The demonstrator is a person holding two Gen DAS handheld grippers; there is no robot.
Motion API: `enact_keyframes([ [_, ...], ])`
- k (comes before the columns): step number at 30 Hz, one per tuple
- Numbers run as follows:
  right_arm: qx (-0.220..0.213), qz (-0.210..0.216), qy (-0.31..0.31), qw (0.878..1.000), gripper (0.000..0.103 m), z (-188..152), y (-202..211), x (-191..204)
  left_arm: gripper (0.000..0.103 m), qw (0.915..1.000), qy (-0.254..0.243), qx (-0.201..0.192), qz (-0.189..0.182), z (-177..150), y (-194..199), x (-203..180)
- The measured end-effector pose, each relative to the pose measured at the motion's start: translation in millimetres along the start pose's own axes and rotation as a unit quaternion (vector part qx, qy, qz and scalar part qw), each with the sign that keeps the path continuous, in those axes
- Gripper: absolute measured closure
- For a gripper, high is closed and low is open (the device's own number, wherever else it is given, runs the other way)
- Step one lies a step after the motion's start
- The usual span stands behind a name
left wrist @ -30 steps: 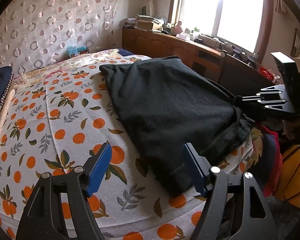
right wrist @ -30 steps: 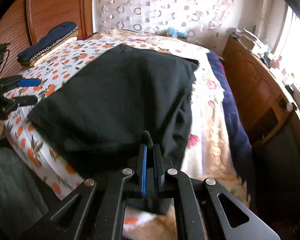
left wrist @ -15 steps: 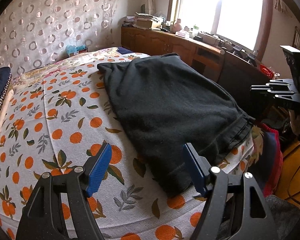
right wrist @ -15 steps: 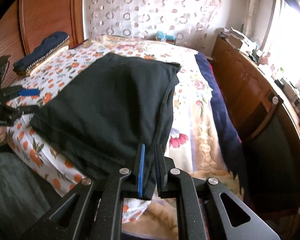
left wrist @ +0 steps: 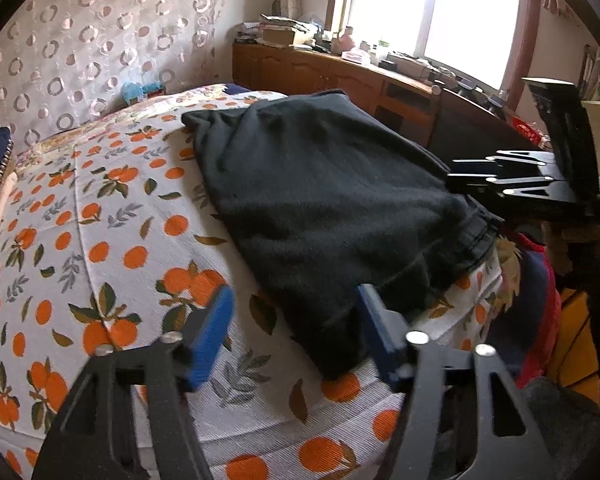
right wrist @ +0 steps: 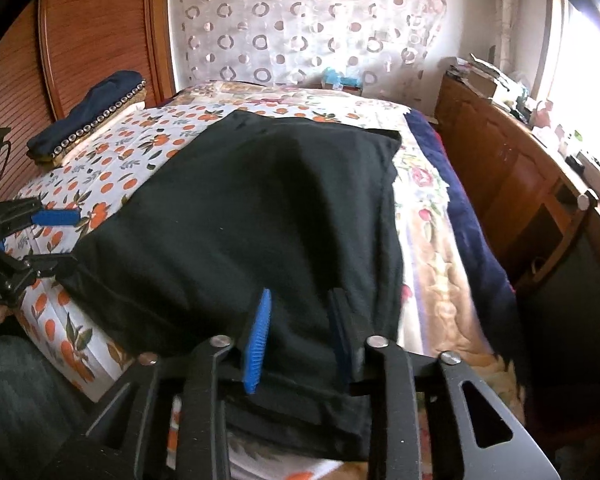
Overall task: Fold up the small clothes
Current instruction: 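Grasp the folded T-shirt end with the left tool and lift it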
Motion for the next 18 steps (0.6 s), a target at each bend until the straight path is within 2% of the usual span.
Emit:
enact_keyframes([
  [3, -0.002, 0.011, 0.001, 1.000, 0.058, 1.8, -7.0, 7.1, 0.051, 0.9999, -0.001, 0.009, -0.006, -3.4, -2.7, -2.7],
  [10, -0.005, 0.028, 0.021, 0.999, 0.042, 0.8, -12.4, 19.6, 0.052, 0.9993, -0.004, 0.032, -0.020, -11.5, -9.7, -7.3],
  [12, -0.002, 0.032, 0.026, 0.999, 0.039, -1.3, -13.4, 20.2, 0.071, 0.9987, -0.001, 0.035, -0.036, -12.0, -9.6, -8.8],
  [15, 0.001, 0.037, 0.028, 0.999, 0.035, -4.1, -11.7, 19.5, 0.094, 0.9979, 0.000, 0.035, -0.055, -10.9, -7.4, -13.1],
  [18, -0.002, 0.045, 0.030, 0.999, 0.035, -3.5, -9.3, 25.2, 0.096, 0.9976, -0.003, 0.010, -0.068, 2.0, 3.7, -19.2],
])
Point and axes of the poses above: each gripper's, at about its wrist camera, not at the fingertips, and y roughly against the way its jaws point, x to its left, z to its top, the point moved 7 cm from there along -y, roughly the way its jaws point, and after that the axes turned 3 degrees about -z, right-handed, at the moved point
